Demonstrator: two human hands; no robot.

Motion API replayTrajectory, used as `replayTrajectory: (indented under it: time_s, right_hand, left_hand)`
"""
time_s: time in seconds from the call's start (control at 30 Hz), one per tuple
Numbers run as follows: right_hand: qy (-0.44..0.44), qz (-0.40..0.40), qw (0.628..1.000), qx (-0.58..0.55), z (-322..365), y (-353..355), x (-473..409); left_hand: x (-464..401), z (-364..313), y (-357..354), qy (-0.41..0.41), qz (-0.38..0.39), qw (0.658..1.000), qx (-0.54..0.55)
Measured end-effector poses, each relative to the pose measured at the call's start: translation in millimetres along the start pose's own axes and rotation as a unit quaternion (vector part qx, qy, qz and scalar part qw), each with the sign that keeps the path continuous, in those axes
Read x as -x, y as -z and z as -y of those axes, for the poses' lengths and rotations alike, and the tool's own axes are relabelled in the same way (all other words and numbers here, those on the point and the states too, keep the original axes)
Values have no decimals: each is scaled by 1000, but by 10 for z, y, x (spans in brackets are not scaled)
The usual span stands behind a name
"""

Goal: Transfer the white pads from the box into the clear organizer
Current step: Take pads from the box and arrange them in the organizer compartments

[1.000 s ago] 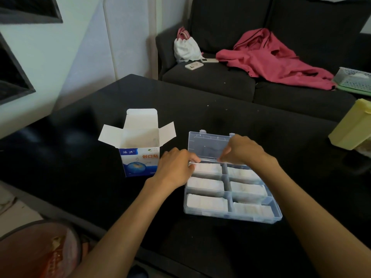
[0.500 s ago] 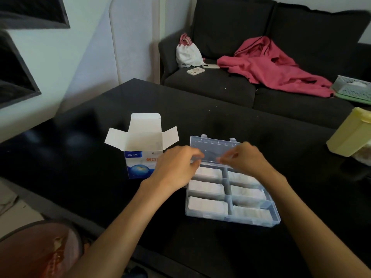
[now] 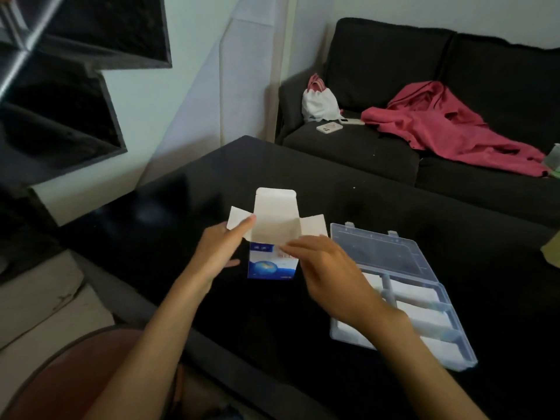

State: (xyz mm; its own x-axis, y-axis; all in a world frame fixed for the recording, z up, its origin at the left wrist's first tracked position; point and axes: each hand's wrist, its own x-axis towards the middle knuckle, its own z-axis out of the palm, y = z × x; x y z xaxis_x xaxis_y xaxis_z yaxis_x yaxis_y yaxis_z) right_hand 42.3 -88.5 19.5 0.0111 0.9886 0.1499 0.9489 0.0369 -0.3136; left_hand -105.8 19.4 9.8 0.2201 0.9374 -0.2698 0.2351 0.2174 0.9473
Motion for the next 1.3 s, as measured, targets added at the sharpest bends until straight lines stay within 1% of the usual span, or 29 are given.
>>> replayTrajectory:
  time_s: [0.1, 0.17, 0.2, 0.23, 0.3, 0.37, 0.43, 0.5, 0.6, 0.77, 0.87, 0.93, 1.03, 1.13, 1.2, 1.3]
  right_hand:
    - [18, -16, 999, -44, -10, 13, 150]
    - [26, -13, 998, -54, -66, 9, 228]
    - [24, -12, 998, -53, -98, -1, 253]
    - [17, -8, 999, -49, -122, -4, 262]
    - [4, 6, 999, -45, -153, -3, 269]
    - [2, 15, 999, -39, -162, 0, 267]
    - [2, 11, 999, -35, -153, 6, 268]
    - [-9, -7, 999, -34, -118, 10, 255]
    - [-11, -23, 1000, 0, -19, 22, 111]
    - [-8, 42, 990, 133, 90, -31, -333]
    - [7, 75, 980, 184, 103, -90, -473]
    - [13, 93, 976, 199, 114, -143, -524]
    - [13, 79, 975, 209, 86, -234, -593]
    - [16, 61, 977, 204, 43, -315, -608]
    - [24, 50, 977, 205, 14, -350, -596]
    - [47, 60, 975, 210, -25, -311, -585]
  left_hand:
    - [0, 14, 104, -35, 51, 996, -62]
    - [30, 5, 134, -41, 94, 991, -87]
    - [45, 13, 129, -47, 102, 988, -103]
    - [50, 17, 107, -65, 93, 985, -127]
    - [77, 38, 48, -136, 68, 971, -186]
    - [79, 67, -5, -195, 73, 956, -207]
    - [83, 90, -49, -227, 88, 947, -208]
    - [60, 105, -62, -242, 92, 943, -210]
    - [62, 92, -62, -245, 98, 940, -219]
    - [34, 97, -73, -230, 94, 944, -216]
    - [25, 96, -90, -217, 84, 948, -215]
    - [12, 92, -92, -206, 73, 952, -215]
    - [-19, 70, -104, -185, 64, 959, -203]
    - [-23, 27, -104, -160, 90, 962, -202]
    - [-13, 20, -106, -164, 96, 959, -212]
    - [25, 43, -118, -187, 60, 953, -233]
